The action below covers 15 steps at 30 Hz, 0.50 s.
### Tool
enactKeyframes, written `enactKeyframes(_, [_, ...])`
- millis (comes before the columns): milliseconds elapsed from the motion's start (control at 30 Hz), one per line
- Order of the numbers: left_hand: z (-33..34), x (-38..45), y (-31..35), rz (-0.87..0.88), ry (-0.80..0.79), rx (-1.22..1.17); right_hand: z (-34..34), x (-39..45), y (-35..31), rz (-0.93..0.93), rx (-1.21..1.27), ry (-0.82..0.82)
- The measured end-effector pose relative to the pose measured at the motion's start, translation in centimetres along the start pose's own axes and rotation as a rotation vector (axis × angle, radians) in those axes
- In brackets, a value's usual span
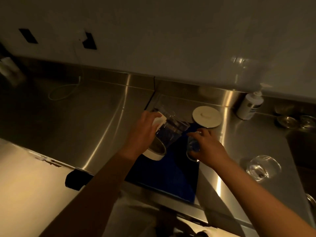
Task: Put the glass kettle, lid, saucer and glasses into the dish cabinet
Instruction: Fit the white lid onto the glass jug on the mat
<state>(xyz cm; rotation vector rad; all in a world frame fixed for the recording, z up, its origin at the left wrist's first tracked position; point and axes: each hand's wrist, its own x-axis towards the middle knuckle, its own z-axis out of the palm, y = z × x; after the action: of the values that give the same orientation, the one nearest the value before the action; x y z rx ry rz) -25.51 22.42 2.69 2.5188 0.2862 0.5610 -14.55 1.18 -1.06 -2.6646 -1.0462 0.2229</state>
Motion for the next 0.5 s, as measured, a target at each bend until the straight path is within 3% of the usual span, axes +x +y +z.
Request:
enactKeyframes(200, [-1.7,1.4,-2.2,0.060,-0.124,-0.063,2.8,-0.6,-1.9,0.096,-0.016,-0.046])
enactKeyframes(500, [-0.5,3.5,-3.3,0.279,-0.348,0.040,4.9,-2.1,-3.4,0.179,-0.041,-0.035])
